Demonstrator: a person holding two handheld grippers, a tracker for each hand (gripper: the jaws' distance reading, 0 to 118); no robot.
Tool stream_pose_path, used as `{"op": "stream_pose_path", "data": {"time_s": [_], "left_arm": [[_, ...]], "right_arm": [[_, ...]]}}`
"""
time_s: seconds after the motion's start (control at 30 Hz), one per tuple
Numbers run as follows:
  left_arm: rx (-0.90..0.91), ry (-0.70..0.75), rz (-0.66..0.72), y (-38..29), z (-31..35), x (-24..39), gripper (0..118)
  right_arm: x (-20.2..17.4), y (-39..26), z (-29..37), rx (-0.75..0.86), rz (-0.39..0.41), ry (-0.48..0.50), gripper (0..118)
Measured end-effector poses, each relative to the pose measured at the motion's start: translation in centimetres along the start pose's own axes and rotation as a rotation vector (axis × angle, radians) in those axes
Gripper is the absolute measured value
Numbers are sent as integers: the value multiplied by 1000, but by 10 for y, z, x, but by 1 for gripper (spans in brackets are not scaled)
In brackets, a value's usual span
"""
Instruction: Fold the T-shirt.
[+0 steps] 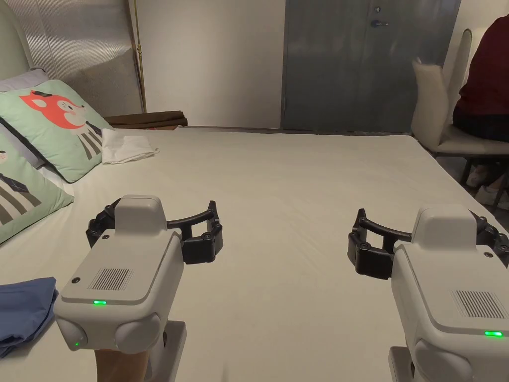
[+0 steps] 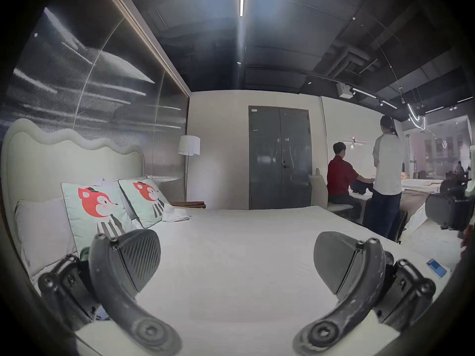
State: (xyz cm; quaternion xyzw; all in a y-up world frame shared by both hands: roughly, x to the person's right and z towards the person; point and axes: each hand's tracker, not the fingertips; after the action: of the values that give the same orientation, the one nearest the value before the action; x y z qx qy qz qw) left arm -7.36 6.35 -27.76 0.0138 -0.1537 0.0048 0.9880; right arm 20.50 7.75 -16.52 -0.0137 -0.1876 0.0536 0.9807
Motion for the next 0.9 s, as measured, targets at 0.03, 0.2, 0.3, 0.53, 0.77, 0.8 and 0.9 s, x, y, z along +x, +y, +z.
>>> {"op": "stream_pose_path", "data": {"time_s": [0.03, 0.2, 0.3, 0.53, 0.77, 0.8, 0.9], "left_arm": [[-1, 0, -2, 0, 0, 0, 116], [6, 6, -20, -2, 0, 1, 116], [11, 7, -14, -1, 1, 2, 116], [19, 14, -19, -1, 2, 0, 116], [20, 21, -16, -2, 3, -2, 116], [22, 21, -14, -2, 4, -2, 116], [22, 21, -13, -2, 3, -2, 116]], "right_arm": [[0, 0, 0, 1, -1, -4, 112], [0, 1, 0, 3, -3, -3, 112], [0, 1, 0, 7, -3, -1, 112], [0, 1, 2, 11, -5, 4, 112], [1, 2, 3, 20, -10, 5, 112], [1, 2, 3, 20, -11, 5, 112], [0, 3, 3, 24, -8, 5, 112]]}}
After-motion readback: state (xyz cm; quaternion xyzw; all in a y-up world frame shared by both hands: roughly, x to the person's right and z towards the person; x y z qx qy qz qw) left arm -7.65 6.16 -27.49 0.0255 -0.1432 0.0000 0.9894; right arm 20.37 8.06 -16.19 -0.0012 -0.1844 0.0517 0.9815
